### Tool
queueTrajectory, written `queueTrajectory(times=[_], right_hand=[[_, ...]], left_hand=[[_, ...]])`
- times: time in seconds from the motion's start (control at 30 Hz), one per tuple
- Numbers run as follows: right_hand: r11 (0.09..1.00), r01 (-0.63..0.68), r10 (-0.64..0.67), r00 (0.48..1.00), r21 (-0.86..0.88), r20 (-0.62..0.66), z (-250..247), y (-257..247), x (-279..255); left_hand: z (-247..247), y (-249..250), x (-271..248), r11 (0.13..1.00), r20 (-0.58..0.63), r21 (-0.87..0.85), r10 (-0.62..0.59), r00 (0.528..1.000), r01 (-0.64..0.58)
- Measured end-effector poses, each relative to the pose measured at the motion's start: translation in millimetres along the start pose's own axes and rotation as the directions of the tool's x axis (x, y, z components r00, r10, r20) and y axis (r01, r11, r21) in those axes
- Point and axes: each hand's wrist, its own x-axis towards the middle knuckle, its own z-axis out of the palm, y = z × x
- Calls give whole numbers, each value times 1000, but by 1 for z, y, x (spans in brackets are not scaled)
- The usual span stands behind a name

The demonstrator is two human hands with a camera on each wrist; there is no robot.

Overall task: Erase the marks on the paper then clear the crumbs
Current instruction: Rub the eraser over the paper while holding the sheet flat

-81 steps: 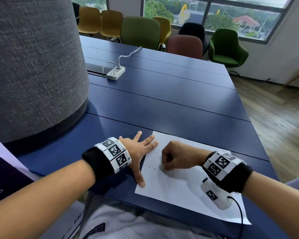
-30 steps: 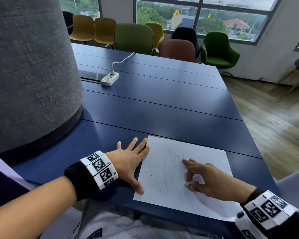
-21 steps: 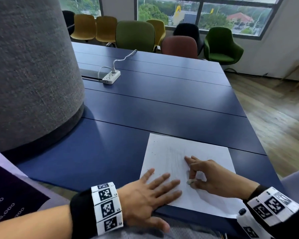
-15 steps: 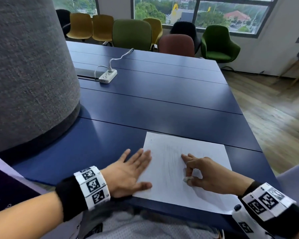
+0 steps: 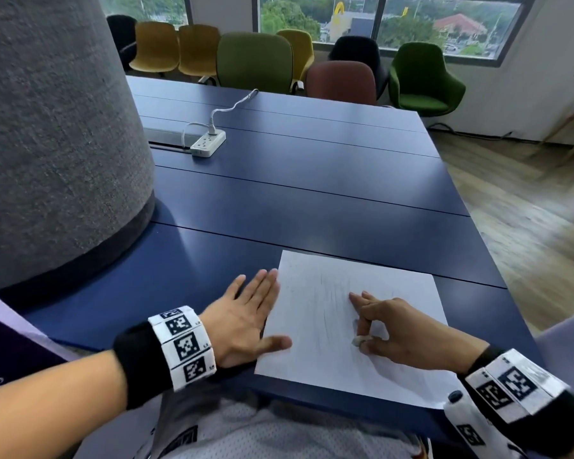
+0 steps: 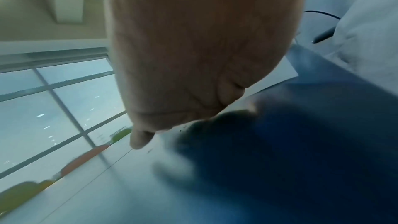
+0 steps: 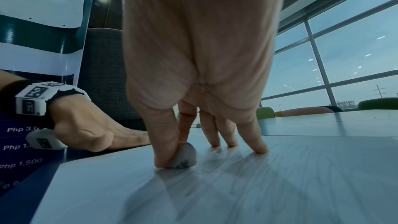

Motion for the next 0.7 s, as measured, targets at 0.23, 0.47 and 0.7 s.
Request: queueTrajectory(times=[0.23,0.47,0.7], right_hand=[[1000,-16,16,1000,-2,-6,1,0,1],[1000,-28,28,1000,10,-3,0,0,1],[1000,-30,30,1000,2,-2,0,0,1]], left_hand=[[-6,37,17,976,46,23,217,975,-219],[-29,1,38,999,15,46,4,1000,-5],[-20,15,49,998,36,5,56,998,-56]])
